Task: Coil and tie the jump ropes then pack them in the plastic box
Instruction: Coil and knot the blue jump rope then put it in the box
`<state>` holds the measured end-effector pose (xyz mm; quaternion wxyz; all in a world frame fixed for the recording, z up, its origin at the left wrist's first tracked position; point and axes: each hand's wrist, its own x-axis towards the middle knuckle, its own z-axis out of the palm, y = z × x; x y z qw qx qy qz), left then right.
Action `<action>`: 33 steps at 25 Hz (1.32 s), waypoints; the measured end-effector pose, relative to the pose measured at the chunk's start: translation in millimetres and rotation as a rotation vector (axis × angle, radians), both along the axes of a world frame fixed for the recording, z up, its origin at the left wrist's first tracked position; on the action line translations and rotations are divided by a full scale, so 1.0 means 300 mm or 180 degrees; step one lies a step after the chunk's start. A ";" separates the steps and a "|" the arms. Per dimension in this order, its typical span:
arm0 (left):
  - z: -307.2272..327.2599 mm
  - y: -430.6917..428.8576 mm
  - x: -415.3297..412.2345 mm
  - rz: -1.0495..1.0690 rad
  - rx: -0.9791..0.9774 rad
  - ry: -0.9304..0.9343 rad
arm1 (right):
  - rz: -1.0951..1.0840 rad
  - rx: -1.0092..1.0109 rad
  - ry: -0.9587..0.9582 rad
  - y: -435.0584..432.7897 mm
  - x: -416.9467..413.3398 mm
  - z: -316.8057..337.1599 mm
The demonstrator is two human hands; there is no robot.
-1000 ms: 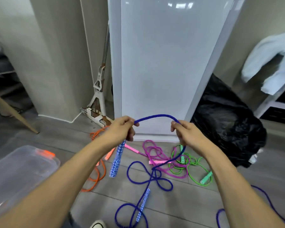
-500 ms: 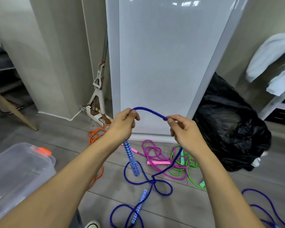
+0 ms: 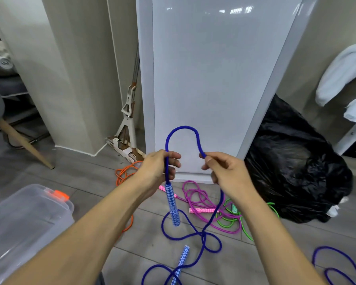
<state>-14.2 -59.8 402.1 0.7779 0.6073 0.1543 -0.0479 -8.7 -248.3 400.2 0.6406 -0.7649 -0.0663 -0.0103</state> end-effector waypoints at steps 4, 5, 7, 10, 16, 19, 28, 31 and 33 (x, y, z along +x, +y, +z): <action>-0.009 -0.047 -0.029 -0.0328 -0.0011 -0.0206 | -0.0126 0.0183 0.0069 0.096 -0.041 -0.002; -0.014 -0.053 -0.029 -0.0333 -0.0069 -0.0212 | -0.0120 0.0128 0.0062 0.109 -0.047 -0.009; -0.020 -0.060 -0.028 -0.0351 -0.0110 -0.0225 | -0.0038 0.0116 0.0021 0.128 -0.053 -0.023; -0.025 -0.061 -0.039 -0.0481 0.0100 -0.0337 | -0.0163 -0.0397 -0.0267 0.135 -0.059 -0.034; -0.013 -0.032 -0.001 0.0274 0.0005 -0.0449 | 0.0246 -0.1478 -0.0472 0.130 -0.070 -0.040; -0.020 0.036 0.051 0.0825 -0.0850 -0.0337 | 0.0601 -0.1875 -0.0265 0.112 -0.057 -0.041; -0.055 0.191 0.108 0.1557 -0.0477 -0.0296 | 0.0480 -0.2324 0.0299 -0.106 0.015 -0.012; -0.058 0.166 0.097 0.1224 0.0141 -0.0300 | -0.0198 -0.2345 -0.0122 -0.105 0.018 -0.007; -0.053 0.132 0.074 0.0756 0.0510 -0.0312 | -0.0158 -0.1910 -0.0241 -0.062 0.013 -0.015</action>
